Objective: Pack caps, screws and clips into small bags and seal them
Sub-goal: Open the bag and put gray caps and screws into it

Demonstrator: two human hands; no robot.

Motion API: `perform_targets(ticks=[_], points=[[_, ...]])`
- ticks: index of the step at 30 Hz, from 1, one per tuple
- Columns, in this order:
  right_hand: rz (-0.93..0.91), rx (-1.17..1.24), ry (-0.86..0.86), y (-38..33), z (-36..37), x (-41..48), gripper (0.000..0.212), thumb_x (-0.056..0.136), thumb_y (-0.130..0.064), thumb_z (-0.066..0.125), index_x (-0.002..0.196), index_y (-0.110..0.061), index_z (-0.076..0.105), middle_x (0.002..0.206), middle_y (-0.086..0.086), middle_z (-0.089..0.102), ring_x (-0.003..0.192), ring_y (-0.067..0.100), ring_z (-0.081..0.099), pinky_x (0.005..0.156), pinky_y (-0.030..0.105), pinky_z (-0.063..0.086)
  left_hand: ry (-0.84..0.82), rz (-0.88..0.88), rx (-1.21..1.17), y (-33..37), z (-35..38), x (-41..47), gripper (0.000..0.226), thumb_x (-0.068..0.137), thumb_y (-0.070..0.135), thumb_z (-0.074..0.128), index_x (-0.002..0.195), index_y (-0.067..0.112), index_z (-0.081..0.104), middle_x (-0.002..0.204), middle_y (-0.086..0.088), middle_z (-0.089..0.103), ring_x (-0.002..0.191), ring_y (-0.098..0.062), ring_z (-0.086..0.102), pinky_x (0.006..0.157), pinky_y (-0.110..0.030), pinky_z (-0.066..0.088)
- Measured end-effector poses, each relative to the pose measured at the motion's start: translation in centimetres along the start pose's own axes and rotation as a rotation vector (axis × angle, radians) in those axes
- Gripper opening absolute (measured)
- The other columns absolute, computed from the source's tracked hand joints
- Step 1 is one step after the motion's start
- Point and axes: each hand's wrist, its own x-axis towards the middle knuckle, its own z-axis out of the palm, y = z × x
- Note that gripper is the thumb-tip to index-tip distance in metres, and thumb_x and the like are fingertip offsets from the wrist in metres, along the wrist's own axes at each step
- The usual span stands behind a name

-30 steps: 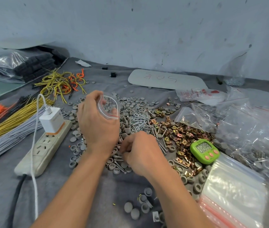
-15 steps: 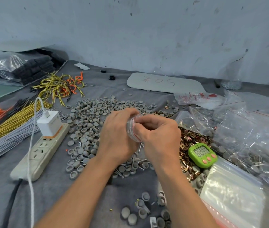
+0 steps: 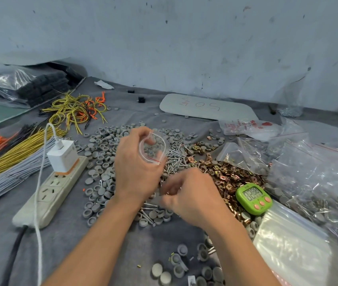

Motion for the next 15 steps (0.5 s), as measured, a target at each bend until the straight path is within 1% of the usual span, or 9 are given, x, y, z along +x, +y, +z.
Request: perform_targets(ticks=[1, 3, 5, 7, 9, 10, 12, 13, 15], points=[[-0.007, -0.079, -0.075, 0.1, 0.2, -0.1, 0.017, 0.068, -0.037, 0.087, 0.081, -0.035, 0.077, 0.071, -0.013, 0.069, 0.061, 0.000, 0.062, 0.052, 0.014, 0.040, -0.006, 0.002, 0.011, 0.0, 0.0, 0.0, 0.048, 0.071, 0.035, 0.075, 0.114, 0.029, 0.055, 0.097, 0.014, 0.063, 0.098, -0.013, 0.058, 0.085, -0.037, 0.050], [0.004, -0.152, -0.139, 0.1, 0.5, -0.2, 0.023, 0.065, -0.033, 0.089, 0.084, -0.036, 0.077, 0.077, -0.009, 0.069, 0.069, 0.011, 0.064, 0.057, 0.023, 0.041, -0.018, 0.016, 0.039, -0.1, 0.1, -0.1, 0.049, 0.072, 0.025, 0.082, 0.113, 0.029, 0.055, 0.096, 0.014, 0.062, 0.096, -0.010, 0.055, 0.083, -0.036, 0.048], [0.019, -0.124, -0.118, 0.1, 0.5, -0.4, 0.018, 0.069, -0.028, 0.086, 0.084, -0.035, 0.079, 0.080, -0.007, 0.072, 0.074, 0.016, 0.068, 0.062, 0.025, 0.048, -0.029, 0.031, 0.063, -0.1, 0.2, -0.2, 0.051, 0.072, 0.018, 0.085, 0.113, 0.027, 0.056, 0.095, 0.014, 0.062, 0.096, -0.010, 0.054, 0.084, -0.033, 0.044], [0.023, -0.085, -0.072, 0.3, 0.3, -0.5, 0.013, 0.073, -0.027, 0.084, 0.084, -0.033, 0.081, 0.078, -0.009, 0.074, 0.075, 0.014, 0.070, 0.068, 0.025, 0.055, -0.045, 0.029, 0.084, 0.0, 0.3, -0.3, 0.051, 0.073, 0.017, 0.086, 0.114, 0.025, 0.058, 0.096, 0.013, 0.062, 0.096, -0.012, 0.054, 0.084, -0.032, 0.043], [0.029, -0.022, 0.021, 0.7, 0.0, -0.6, 0.014, 0.077, -0.021, 0.079, 0.085, -0.032, 0.081, 0.077, -0.014, 0.074, 0.075, 0.007, 0.070, 0.072, 0.023, 0.056, -0.069, 0.040, 0.107, 0.0, 0.5, -0.4, 0.051, 0.073, 0.017, 0.086, 0.116, 0.024, 0.058, 0.099, 0.011, 0.062, 0.097, -0.013, 0.054, 0.085, -0.031, 0.044], [0.034, 0.033, 0.107, 0.8, -0.3, -0.5, 0.016, 0.080, -0.018, 0.076, 0.087, -0.032, 0.082, 0.077, -0.016, 0.074, 0.075, 0.001, 0.069, 0.072, 0.020, 0.055, -0.089, 0.056, 0.117, 0.0, 0.6, -0.4, 0.051, 0.074, 0.017, 0.086, 0.116, 0.025, 0.058, 0.099, 0.011, 0.062, 0.097, -0.013, 0.054, 0.085, -0.031, 0.044], [0.041, 0.183, 0.309, 0.9, -0.8, -0.4, 0.018, 0.086, -0.016, 0.075, 0.093, -0.030, 0.082, 0.079, -0.019, 0.074, 0.074, -0.008, 0.068, 0.068, 0.006, 0.049, -0.141, 0.085, 0.143, 0.0, 0.7, -0.6, 0.052, 0.074, 0.018, 0.086, 0.117, 0.027, 0.058, 0.099, 0.015, 0.057, 0.097, -0.011, 0.052, 0.085, -0.029, 0.041], [0.040, 0.272, 0.384, 0.9, -1.0, -0.3, 0.017, 0.086, -0.015, 0.077, 0.095, -0.029, 0.083, 0.077, -0.021, 0.074, 0.074, -0.011, 0.068, 0.066, 0.002, 0.048, -0.172, 0.093, 0.161, 0.0, 0.8, -0.7, 0.053, 0.074, 0.019, 0.085, 0.118, 0.029, 0.058, 0.101, 0.017, 0.055, 0.099, -0.010, 0.052, 0.087, -0.028, 0.039], [0.033, 0.432, 0.459, 0.8, -1.3, -0.1, 0.018, 0.083, -0.014, 0.081, 0.090, -0.030, 0.082, 0.073, -0.021, 0.075, 0.071, -0.009, 0.070, 0.066, 0.007, 0.053, -0.229, 0.114, 0.175, 0.0, 0.9, -1.0, 0.052, 0.075, 0.018, 0.083, 0.119, 0.029, 0.060, 0.104, 0.018, 0.055, 0.103, -0.009, 0.052, 0.090, -0.027, 0.039]])
